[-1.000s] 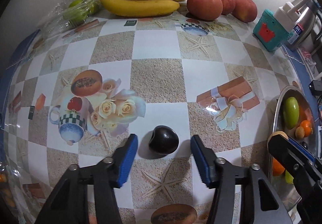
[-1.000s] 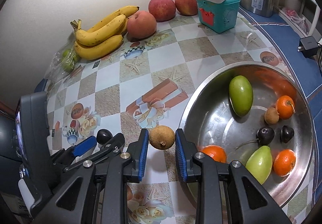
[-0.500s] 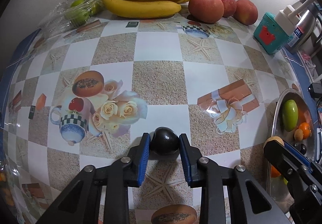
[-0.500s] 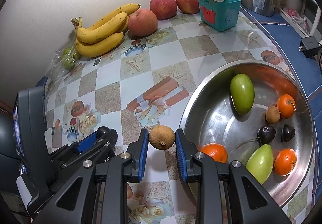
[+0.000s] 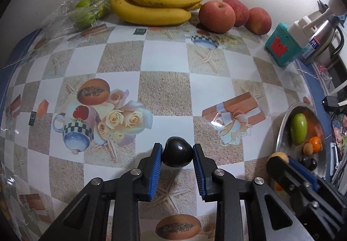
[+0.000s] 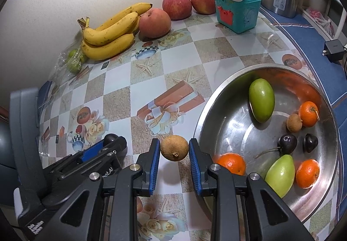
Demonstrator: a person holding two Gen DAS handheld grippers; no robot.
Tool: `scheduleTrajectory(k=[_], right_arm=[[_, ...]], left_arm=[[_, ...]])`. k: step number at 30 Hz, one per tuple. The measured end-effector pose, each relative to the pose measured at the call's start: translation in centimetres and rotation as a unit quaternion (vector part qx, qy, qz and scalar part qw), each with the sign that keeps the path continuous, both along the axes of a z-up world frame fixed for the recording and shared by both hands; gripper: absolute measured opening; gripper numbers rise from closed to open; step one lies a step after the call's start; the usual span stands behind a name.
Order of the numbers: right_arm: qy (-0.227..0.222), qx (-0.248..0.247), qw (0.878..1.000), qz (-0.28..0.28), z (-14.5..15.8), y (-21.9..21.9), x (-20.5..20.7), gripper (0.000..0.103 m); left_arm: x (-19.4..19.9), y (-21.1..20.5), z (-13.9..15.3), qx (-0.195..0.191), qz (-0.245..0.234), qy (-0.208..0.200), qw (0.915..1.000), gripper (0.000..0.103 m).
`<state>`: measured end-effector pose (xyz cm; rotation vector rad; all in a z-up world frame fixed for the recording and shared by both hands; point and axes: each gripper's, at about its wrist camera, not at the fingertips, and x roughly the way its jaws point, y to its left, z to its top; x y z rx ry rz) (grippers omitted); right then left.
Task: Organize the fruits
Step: 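Carry the brown kiwi and dark plum in both tools over the steel plate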
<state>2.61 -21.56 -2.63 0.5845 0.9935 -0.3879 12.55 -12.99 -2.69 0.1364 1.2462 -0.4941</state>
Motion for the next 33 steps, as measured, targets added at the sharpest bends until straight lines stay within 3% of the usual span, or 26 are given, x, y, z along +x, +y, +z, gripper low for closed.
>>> scheduleTrajectory(k=[19,33], right_arm=[[-0.007,-0.016,1.000,-0.005,1.7,-0.2,-2.5,0.028],[-0.033,-0.032,0.998,-0.043,4.4,-1.5,-6.7,0.028]], left_arm=[[-3.2,1.9,4.5,-0.019,-0.005,-0.032,0.9993,0.031],[-7.4,1.4,7.9,-0.044,-0.039,-0.064,0.9962,0.031]])
